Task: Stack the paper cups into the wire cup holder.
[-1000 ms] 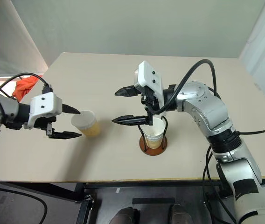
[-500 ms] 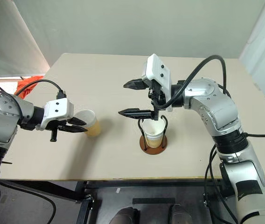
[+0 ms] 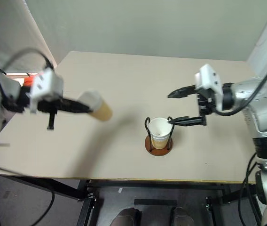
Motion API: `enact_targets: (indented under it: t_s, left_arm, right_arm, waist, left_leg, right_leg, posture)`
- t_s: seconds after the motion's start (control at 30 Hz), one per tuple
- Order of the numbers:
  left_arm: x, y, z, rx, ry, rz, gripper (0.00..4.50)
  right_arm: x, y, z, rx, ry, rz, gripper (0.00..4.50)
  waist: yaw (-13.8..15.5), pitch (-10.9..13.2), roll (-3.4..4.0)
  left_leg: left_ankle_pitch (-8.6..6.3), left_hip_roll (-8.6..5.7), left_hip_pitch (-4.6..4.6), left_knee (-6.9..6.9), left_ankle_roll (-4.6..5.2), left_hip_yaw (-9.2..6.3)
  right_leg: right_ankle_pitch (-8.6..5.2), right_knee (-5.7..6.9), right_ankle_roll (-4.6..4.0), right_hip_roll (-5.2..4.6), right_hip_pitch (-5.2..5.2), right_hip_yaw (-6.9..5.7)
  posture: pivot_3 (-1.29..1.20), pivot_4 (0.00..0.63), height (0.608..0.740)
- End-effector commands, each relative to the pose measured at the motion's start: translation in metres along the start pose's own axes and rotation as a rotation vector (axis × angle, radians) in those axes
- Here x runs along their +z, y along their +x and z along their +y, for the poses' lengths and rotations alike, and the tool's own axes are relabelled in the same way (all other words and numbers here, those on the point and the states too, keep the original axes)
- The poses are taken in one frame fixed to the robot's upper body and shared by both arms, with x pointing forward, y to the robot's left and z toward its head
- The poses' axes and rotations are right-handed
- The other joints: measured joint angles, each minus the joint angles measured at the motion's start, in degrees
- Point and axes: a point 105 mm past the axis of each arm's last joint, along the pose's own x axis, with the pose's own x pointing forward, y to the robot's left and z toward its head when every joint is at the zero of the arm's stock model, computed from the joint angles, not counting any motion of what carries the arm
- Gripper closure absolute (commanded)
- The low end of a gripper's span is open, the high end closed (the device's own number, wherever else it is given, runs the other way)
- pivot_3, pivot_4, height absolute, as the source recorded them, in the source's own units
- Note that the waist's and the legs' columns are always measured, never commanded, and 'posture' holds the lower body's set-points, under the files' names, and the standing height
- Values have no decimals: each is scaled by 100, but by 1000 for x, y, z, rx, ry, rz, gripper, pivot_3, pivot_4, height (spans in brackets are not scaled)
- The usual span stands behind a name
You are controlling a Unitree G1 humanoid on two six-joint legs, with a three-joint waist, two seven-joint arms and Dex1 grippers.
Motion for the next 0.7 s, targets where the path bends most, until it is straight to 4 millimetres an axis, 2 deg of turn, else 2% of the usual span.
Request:
enact_targets:
  t_s: [0.03, 0.13, 0.27, 0.5, 0.7]
  left_arm:
    - [59, -8, -6, -77, 69, -213, 4478]
    - [80, 1, -11, -175, 123, -274, 4478]
    - [91, 20, -15, -277, 162, -311, 4478]
    - [91, 60, -23, -408, 232, -270, 4478]
    - [82, 79, -18, -431, 280, -208, 4478]
  right_arm:
    - [-8, -37, -5, -92, -10, 30, 145]
    - [-12, -47, -10, -152, -3, 47, 145]
    - [-13, -41, -7, -150, -10, 38, 145]
    - [-11, -38, -1, -204, -20, 37, 145]
    - [-7, -46, 7, -239, -15, 48, 145]
  waist:
    - [-10, 0, 1]
    - [-28, 3, 7]
    - [-87, 3, 8]
    - [-77, 6, 14]
    - [-36, 7, 16]
  left_leg:
    - [0, 0, 3, -1, 0, 7]
    - [-3, 1, 22, 0, 6, 19]
    - [-9, 11, 37, -3, 44, 23]
    - [15, 11, 43, 12, 61, 21]
    - [0, 6, 25, 58, 79, 19]
  right_leg:
    - [4, -12, 7, -1, 7, 1]
    - [11, -14, 32, -9, 22, 10]
    - [36, -13, 77, -6, 26, 13]
    - [51, -15, 100, -8, 41, 15]
    - [53, -24, 105, -9, 55, 15]
  posture:
    - [0, 150, 740]
    - [0, 150, 740]
    - [0, 150, 740]
    - [0, 150, 740]
    - [0, 150, 740]
